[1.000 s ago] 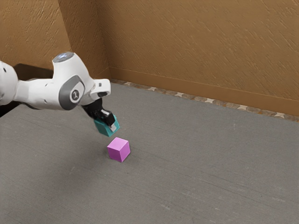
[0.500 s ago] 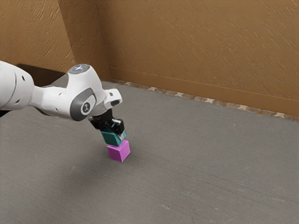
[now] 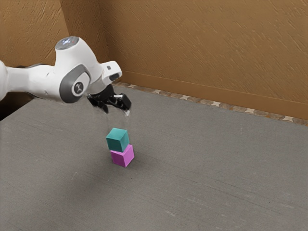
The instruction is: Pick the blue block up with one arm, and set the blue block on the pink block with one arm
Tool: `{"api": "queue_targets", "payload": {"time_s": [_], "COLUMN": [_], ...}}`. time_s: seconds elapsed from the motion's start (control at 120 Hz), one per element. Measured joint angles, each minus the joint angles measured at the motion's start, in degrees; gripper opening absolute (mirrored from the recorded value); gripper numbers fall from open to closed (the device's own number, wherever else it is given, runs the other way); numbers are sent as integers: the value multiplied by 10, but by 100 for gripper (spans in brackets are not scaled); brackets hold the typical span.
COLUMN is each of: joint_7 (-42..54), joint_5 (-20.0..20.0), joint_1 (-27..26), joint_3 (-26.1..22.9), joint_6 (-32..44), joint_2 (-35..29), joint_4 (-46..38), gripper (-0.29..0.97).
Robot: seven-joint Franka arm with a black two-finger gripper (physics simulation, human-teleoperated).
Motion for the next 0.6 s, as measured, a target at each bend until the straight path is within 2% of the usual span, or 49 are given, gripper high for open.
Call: {"api": "queue_targets", "payload": {"time_s": [0.058,0.133,0.208,0.325,0.383,0.6], "joint_7": [-3,-6,-9,-13,-14,-19], "joint_5": [-2,-1,1,21,36,55], "joint_1": [-12,-14,-4,10,0,-3], "joint_3": [5,6,6,-11,-21,-26], "joint_6": [-43,-143,-237,-333,-367,-434], "joint_2": [-22,-31,-35,-48,-53,-55], "joint_4": [52,150,202,212,212,192], "gripper": [65,66,66,67,67,68]}}
